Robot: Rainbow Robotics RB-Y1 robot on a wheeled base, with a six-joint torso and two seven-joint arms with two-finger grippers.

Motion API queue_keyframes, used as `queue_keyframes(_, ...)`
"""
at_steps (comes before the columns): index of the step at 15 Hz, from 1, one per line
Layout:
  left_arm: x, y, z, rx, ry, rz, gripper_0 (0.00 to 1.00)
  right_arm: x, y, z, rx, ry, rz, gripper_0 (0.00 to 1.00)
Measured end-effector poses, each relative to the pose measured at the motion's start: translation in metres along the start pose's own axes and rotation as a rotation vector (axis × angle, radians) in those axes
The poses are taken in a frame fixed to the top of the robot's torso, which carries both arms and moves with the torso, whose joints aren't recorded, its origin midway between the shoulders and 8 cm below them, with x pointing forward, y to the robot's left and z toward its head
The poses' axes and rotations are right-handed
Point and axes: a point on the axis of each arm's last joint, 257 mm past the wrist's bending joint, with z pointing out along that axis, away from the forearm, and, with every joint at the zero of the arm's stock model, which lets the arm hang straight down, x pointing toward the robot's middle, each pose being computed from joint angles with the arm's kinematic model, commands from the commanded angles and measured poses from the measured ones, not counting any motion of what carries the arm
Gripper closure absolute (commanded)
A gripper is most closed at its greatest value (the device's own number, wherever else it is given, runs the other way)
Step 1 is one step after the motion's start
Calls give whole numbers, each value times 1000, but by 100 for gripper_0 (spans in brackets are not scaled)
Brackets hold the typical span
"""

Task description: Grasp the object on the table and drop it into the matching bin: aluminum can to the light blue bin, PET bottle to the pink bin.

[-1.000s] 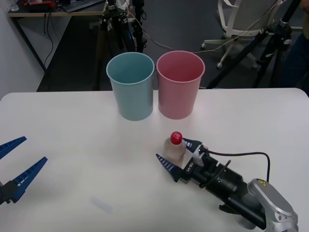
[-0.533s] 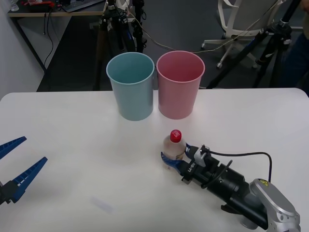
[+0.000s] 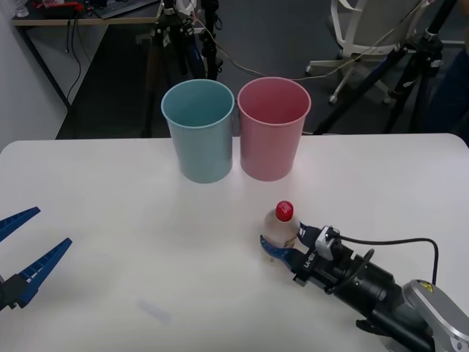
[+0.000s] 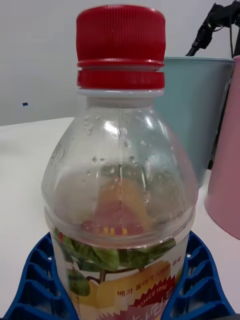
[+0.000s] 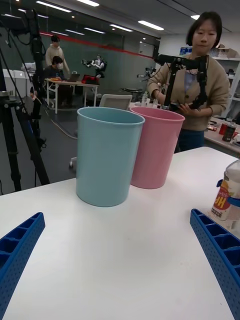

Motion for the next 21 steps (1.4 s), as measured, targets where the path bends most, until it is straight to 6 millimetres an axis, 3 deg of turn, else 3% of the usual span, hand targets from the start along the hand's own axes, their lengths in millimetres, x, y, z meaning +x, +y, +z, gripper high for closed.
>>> queue_keyframes(7,0,0,0,0,0,0,0,-27,-24,-63,124,13,21,100)
queue_keyframes(15,0,0,0,0,0,0,0,-47,-104,-128,406,32,26,100)
queue_keyframes(19,0,0,0,0,0,0,0,-61,-116,-141,458,19,31,100)
queue_keyframes(21,0,0,0,0,0,0,0,-85,-117,-140,449,-5,43,100)
